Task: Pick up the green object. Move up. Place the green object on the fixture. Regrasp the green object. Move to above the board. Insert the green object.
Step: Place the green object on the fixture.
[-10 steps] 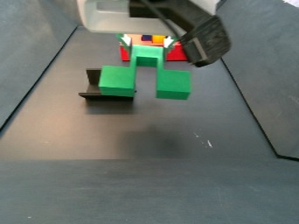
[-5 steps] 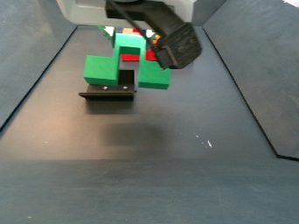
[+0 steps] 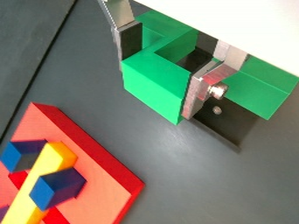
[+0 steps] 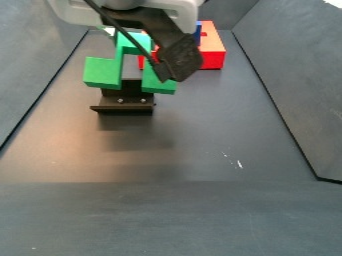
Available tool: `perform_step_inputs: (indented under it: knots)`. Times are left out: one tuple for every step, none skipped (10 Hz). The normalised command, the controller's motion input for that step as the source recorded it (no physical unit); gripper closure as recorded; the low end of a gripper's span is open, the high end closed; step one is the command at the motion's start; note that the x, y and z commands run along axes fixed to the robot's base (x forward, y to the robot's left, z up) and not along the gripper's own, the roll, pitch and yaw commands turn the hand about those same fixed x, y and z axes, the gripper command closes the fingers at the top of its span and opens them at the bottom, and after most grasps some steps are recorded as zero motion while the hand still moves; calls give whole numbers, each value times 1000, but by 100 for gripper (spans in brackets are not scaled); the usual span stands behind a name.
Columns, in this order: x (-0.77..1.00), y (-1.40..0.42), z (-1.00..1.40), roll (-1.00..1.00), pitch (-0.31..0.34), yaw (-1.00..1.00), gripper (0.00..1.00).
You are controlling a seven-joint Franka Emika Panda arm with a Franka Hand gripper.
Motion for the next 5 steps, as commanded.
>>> perform_step_inputs:
  knots:
    - [623,-23,-251,49,-3,0,100]
    - [631,-57,-334,180,0,0,100]
    - [649,-83,-340,257,20,0,100]
    - [529,-220,-340,334,146,71,100]
    - [446,-337,-300,414,223,171,100]
